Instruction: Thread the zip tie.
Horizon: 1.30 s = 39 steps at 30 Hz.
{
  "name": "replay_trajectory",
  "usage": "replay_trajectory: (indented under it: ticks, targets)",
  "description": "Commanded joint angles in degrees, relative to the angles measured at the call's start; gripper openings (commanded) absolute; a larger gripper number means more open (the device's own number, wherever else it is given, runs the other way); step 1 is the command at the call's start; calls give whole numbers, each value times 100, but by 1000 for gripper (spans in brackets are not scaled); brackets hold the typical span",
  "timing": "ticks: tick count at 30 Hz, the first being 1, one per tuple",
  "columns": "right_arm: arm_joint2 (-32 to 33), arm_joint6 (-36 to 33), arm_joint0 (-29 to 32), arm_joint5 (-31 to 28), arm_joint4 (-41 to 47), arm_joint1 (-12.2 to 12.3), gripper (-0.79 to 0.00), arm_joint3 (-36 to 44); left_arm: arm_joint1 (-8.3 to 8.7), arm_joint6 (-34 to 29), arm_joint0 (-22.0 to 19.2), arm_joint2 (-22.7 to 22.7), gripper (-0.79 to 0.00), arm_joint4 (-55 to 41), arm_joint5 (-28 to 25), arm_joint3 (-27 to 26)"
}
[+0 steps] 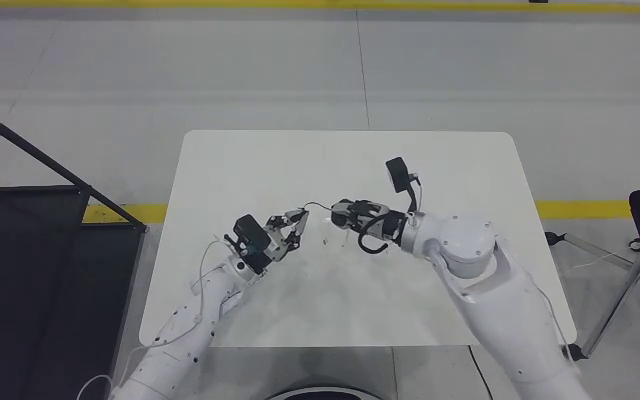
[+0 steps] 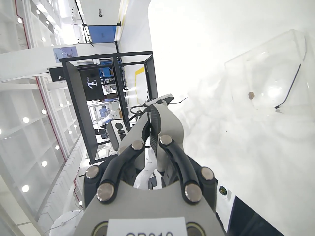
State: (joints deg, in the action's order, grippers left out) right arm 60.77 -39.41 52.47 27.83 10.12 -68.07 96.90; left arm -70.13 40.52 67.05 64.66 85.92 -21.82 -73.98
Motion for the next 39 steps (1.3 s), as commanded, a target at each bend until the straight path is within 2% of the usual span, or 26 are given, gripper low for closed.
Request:
replay_trajectory:
  ticks: [1, 16, 30, 31, 33, 34, 35, 39]
  targets:
    - [-63, 11, -46, 95, -85, -6, -785, 6, -6, 28, 3, 10, -785, -51, 35, -4]
    - [-374, -24, -295, 541, -523, -38, -785, -41, -42, 57, -2, 46, -785, -228, 172, 17]
    - [-112, 47, -162, 306, -108, -45, -785, -81, -57, 24, -59, 21, -785, -123, 134, 102]
    - [-104, 38, -155, 304, -113, -42, -748, -75, -58, 25, -61, 21, -785, -123, 133, 105]
    - [-95, 30, -149, 326, -117, -39, -434, -66, -62, 43, -61, 24, -785, -131, 152, 108]
    - [-95, 36, -149, 351, -107, -41, -320, -64, -64, 51, -60, 23, -785, -136, 157, 110]
    - [-96, 43, -151, 365, -100, -42, -65, -58, -66, 55, -61, 23, -785, -141, 160, 112]
    - [-101, 41, -157, 378, -77, -46, -37, -60, -71, 63, -66, 38, -785, -171, 174, 119]
